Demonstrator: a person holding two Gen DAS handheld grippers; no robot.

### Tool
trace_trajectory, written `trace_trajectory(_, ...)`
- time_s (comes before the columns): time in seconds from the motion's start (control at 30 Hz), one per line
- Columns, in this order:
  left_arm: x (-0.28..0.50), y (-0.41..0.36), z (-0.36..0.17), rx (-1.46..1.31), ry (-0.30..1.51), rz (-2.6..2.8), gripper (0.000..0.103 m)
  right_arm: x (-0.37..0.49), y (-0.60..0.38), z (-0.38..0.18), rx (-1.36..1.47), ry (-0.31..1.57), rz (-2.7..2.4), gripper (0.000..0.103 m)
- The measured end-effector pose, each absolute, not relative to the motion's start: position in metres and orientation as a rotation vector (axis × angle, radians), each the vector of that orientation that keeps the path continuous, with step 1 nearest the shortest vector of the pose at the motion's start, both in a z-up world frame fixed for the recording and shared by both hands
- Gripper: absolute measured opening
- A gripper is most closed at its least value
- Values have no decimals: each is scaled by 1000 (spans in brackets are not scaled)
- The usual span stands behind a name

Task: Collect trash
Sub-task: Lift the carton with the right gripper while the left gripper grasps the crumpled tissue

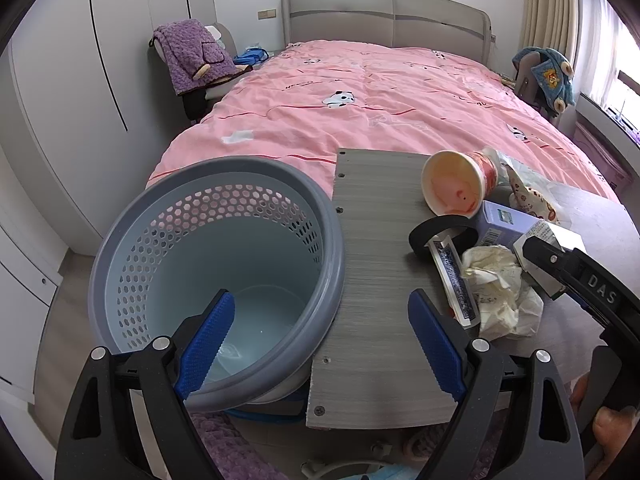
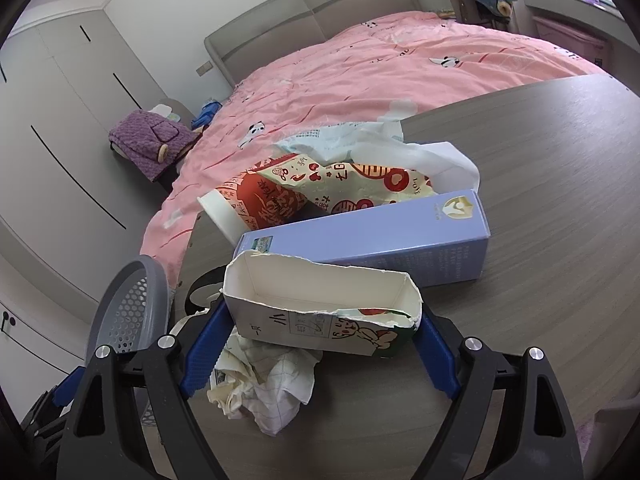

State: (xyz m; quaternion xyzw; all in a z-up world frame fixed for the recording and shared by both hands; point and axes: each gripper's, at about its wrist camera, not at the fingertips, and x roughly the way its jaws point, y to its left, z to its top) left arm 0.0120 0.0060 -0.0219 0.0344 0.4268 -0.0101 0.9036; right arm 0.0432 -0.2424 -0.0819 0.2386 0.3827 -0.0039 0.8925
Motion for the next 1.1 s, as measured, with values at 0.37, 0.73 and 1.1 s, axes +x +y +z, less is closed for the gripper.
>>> trace_trajectory(0.37,0,-21,-16,82,889,-96,85,7,-261,-64,401,740,-32,82)
trace_trajectory(0.73,-6,-74,-23,114,930,-194,84,-23,-298,-66,391,709,-68,82)
trace_trajectory(1.1,7,-122,-45,170,972,-229,84,-33,-330,-77,458,708,-91,82)
